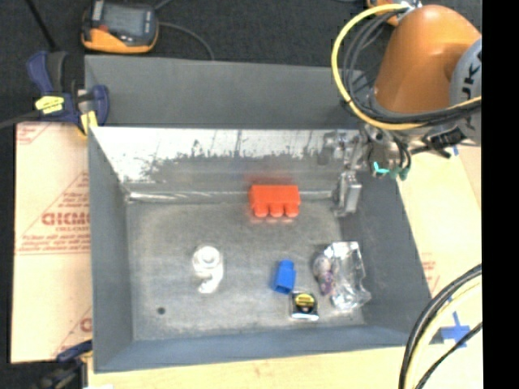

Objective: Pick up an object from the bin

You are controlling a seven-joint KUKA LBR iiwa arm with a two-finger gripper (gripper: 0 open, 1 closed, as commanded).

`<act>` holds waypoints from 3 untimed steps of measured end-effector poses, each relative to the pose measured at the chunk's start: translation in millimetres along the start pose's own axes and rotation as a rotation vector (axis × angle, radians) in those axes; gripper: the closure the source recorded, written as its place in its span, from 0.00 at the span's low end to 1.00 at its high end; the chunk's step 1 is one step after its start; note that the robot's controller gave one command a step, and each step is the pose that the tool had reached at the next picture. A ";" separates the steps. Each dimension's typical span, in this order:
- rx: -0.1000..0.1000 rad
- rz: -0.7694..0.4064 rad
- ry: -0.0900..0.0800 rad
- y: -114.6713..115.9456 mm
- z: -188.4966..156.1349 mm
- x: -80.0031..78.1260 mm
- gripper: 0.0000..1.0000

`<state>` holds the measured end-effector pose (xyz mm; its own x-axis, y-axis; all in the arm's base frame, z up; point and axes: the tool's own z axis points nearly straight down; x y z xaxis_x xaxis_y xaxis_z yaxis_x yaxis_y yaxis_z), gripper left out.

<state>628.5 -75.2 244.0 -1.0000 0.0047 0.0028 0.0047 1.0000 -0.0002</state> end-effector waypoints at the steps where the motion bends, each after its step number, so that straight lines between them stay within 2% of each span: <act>1: 0.000 -0.136 0.002 -1.7 119.3 43.7 0.00; 2: -0.002 -0.051 -0.001 10.8 175.9 97.3 0.00; 3: -0.002 0.019 -0.003 52.9 163.9 131.9 0.00</act>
Offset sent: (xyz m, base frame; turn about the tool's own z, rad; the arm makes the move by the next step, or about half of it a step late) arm -0.0422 -0.0003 -0.1150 -0.1373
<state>496.3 -21.8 80.4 -0.9997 0.0239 0.0003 0.0239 0.9997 0.0022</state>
